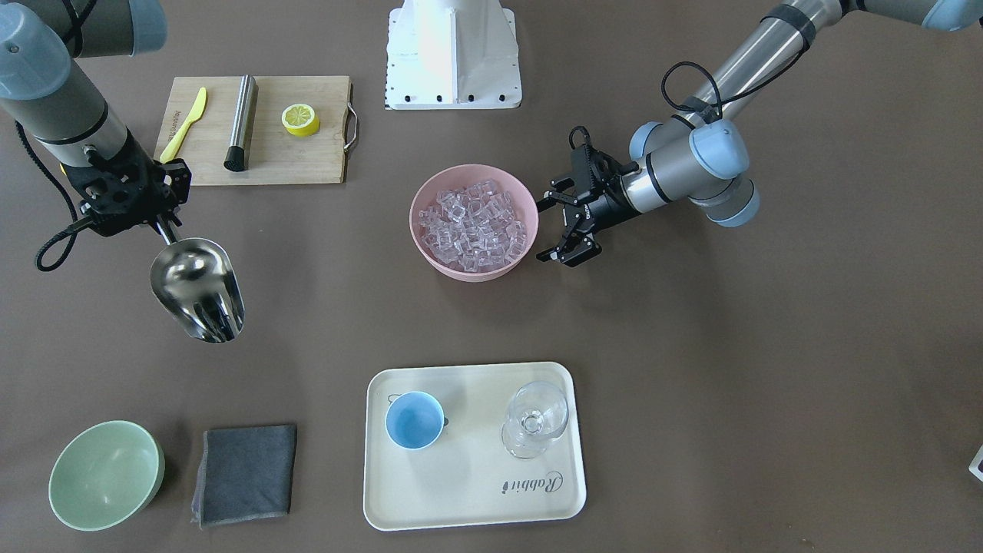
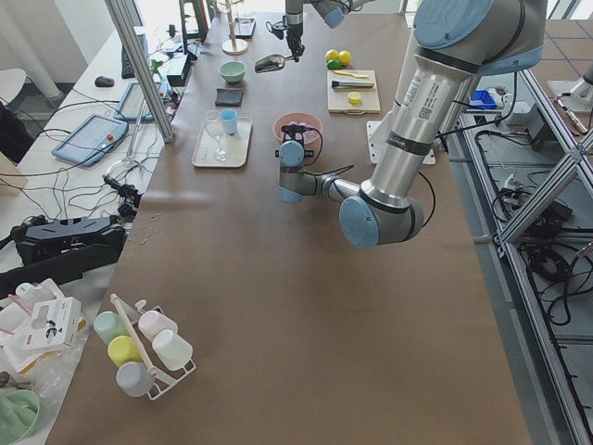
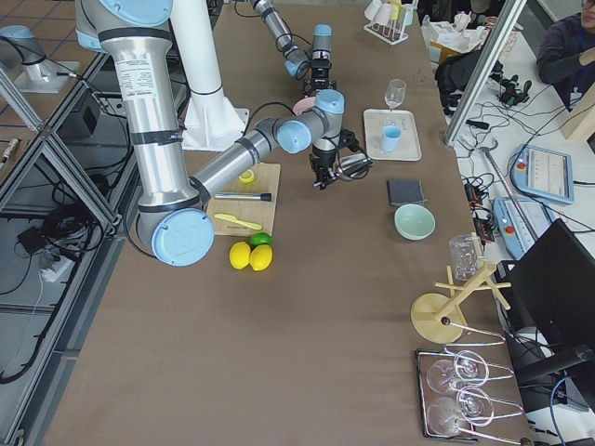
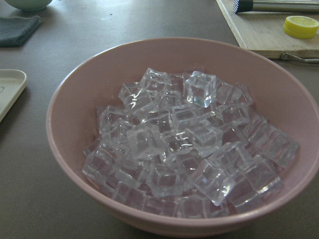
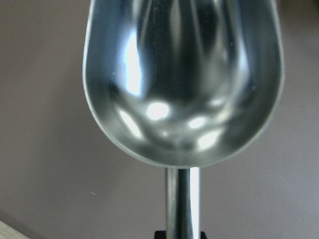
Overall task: Put ice in cup with scoop
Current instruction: 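Hold the pink bowl rim with the left gripper while lifting the scoop with the right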
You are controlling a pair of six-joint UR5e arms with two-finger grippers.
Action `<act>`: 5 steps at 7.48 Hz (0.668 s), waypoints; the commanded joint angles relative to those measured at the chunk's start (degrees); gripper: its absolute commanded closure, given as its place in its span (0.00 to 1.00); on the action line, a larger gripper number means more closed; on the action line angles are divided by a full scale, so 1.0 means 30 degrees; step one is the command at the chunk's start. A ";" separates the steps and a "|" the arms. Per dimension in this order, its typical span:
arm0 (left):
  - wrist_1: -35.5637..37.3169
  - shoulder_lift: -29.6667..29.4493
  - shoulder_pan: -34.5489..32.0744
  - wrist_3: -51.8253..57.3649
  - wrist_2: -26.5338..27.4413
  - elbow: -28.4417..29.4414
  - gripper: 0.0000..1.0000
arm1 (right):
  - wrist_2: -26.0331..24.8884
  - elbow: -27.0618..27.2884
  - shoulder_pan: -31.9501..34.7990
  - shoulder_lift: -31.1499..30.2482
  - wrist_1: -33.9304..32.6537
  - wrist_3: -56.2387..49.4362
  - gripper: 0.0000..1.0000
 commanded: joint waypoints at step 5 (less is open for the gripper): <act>-0.0018 0.0017 0.0000 -0.0001 0.0000 0.0003 0.02 | 0.0491 0.2128 -0.1502 0.4327 -0.8361 -0.4217 1.00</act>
